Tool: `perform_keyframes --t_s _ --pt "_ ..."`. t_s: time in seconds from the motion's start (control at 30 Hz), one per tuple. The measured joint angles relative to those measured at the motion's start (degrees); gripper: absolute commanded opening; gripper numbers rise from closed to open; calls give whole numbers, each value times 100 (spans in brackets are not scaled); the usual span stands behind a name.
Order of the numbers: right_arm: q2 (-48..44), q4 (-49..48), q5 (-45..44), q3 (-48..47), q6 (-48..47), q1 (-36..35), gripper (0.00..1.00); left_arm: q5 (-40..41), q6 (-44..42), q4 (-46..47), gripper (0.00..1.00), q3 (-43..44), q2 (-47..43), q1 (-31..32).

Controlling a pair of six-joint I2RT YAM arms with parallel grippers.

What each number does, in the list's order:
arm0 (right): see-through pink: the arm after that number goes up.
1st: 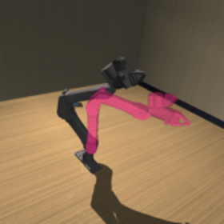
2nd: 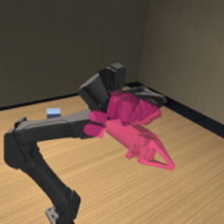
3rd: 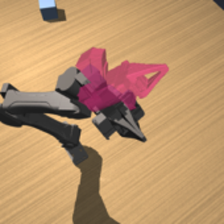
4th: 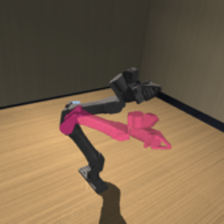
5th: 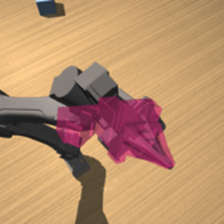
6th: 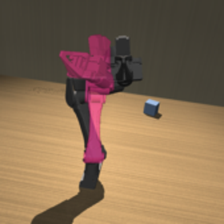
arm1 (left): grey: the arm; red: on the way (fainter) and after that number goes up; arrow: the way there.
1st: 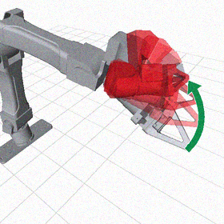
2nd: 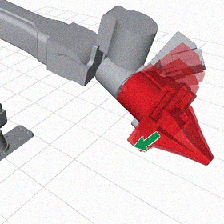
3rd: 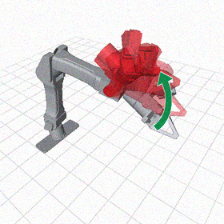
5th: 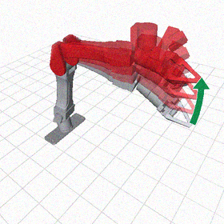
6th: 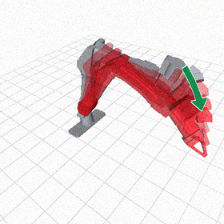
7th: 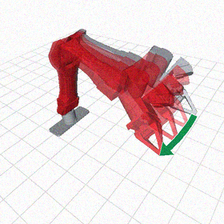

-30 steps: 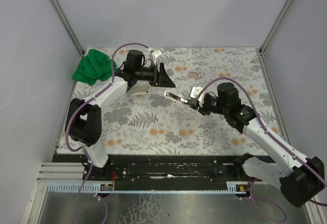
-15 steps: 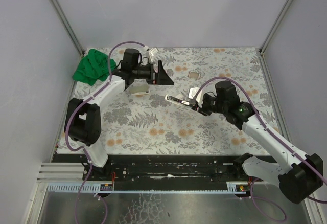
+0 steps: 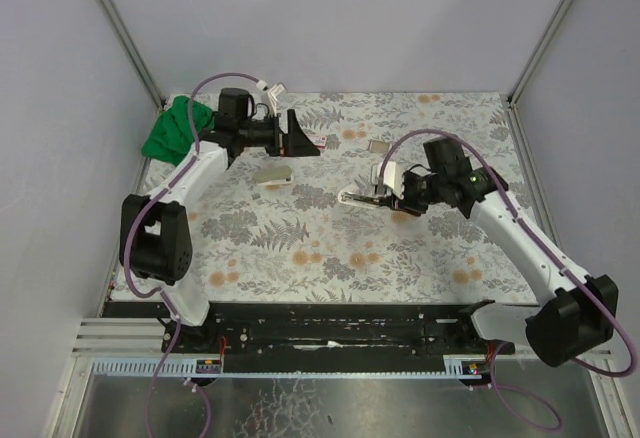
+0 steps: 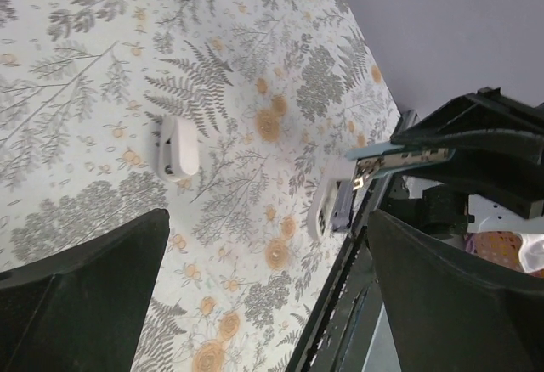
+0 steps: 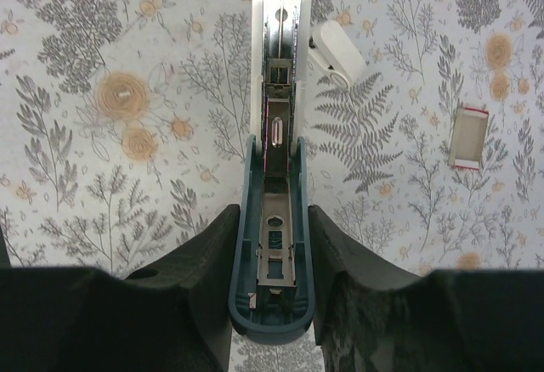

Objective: Unload the staples from the stapler

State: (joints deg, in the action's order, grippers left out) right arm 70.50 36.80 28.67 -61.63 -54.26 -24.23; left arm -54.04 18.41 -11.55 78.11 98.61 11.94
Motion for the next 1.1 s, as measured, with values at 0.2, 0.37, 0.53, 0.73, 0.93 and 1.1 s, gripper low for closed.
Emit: perform_keyframes --t_s 0.2,0.37,0.53,0.73,0.93,1.1 --pt "546 835 249 -704 -763 734 0 2 -417 -356 100 -15 -262 -391" --pt "1069 1427 391 -1252 -1329 1158 0 -24 -957 -715 100 -74 -632 -688" --pt "1685 1989 400 -1823 -1899 1596 0 -164 -1523 -1043 100 -413 -1049 -1045" --pt "2363 2562 391 -2437 -2479 2098 0 -249 -2555 -1873 100 -890 -1449 -1412" --pt "3071 2889 382 -3040 -2894 2522 0 -258 -3547 -2632 100 -1316 -1799 -1637" --pt "3565 3040 376 -3410 -3130 2802 0 -293 -4081 -2920 100 -1663 -2127 -1696"
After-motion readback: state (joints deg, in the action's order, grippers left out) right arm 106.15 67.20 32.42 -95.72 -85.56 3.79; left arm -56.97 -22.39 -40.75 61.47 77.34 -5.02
